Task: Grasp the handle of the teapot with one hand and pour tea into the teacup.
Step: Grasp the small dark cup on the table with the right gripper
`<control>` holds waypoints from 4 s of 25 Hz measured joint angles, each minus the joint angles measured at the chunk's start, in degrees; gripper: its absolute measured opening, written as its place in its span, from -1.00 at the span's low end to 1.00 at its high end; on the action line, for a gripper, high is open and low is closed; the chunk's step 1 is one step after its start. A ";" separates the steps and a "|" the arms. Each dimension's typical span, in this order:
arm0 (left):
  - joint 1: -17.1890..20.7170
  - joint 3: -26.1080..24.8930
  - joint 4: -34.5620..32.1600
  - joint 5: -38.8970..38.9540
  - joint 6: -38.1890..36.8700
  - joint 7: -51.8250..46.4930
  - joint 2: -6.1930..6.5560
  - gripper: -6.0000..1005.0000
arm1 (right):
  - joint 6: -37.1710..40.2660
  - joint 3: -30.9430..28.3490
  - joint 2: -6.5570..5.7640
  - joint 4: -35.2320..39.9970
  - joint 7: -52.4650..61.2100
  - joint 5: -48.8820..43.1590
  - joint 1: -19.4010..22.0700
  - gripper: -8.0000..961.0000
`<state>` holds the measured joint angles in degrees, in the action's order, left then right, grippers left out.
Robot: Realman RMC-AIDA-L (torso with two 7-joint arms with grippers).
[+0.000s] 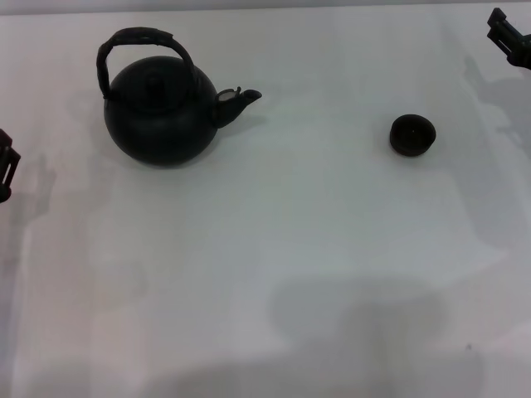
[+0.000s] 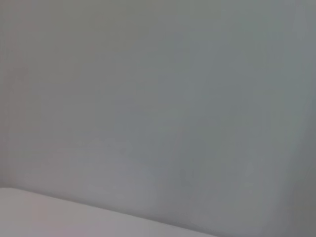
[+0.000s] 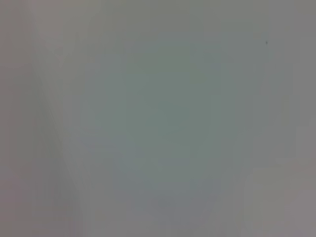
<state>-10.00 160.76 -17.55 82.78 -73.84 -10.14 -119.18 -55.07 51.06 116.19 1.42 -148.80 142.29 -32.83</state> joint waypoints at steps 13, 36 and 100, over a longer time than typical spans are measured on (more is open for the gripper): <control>0.26 -0.01 0.43 0.01 0.09 -0.12 -0.05 0.69 | -0.39 -0.77 0.00 -0.44 1.38 0.40 0.08 0.78; 1.15 0.00 0.67 0.01 0.08 -0.15 -0.09 0.69 | 9.39 25.80 -4.90 28.98 57.19 -37.72 -5.73 0.78; -0.65 -0.10 0.76 0.71 1.54 -0.24 -0.09 0.69 | -7.14 31.61 -1.13 45.97 97.86 -109.19 -8.72 0.70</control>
<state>-10.64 160.66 -16.79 83.50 -72.30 -10.38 -119.27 -62.21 82.67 115.06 47.40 -50.94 33.10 -41.55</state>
